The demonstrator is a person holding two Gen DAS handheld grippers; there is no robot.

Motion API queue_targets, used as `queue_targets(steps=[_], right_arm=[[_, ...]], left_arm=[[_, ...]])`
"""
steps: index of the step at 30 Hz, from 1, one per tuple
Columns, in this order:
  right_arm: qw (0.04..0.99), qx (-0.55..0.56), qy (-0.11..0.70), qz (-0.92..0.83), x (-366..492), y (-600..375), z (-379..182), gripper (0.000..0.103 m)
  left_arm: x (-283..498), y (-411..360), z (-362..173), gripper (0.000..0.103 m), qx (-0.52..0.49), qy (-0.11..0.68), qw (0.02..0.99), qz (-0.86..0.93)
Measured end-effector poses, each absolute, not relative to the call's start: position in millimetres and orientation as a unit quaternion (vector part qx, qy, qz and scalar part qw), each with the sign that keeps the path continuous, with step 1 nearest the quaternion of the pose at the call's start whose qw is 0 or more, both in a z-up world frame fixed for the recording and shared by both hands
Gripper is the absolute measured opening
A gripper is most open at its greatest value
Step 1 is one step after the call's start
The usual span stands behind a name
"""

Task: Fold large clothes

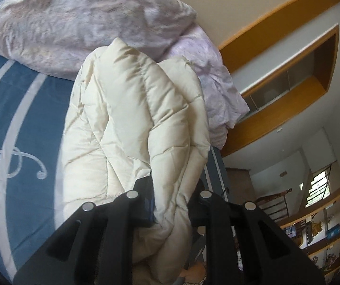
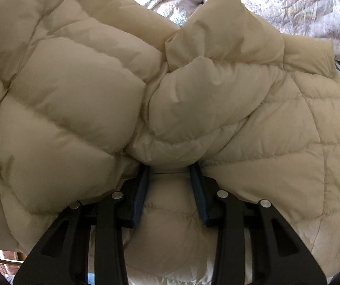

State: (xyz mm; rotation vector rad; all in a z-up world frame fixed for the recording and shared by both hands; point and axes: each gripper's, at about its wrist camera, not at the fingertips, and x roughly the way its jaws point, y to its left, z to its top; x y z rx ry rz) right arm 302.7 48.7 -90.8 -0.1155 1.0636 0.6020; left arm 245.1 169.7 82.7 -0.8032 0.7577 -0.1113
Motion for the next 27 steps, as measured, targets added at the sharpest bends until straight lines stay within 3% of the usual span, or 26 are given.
queue_targets(steps=[14, 27], right_arm=[[0.844, -0.032, 0.467, 0.262, 302.9, -34.7, -51.3, 0.038], [0.845, -0.057, 0.482, 0.227, 280.5, -111.0, -58.5, 0.038]], left_arm=[[271.0, 134.9, 84.1, 0.018, -0.362, 0.374, 0.853, -0.046], [291.4, 97.4, 78.9, 0.018, -0.361, 0.385, 0.848, -0.054]])
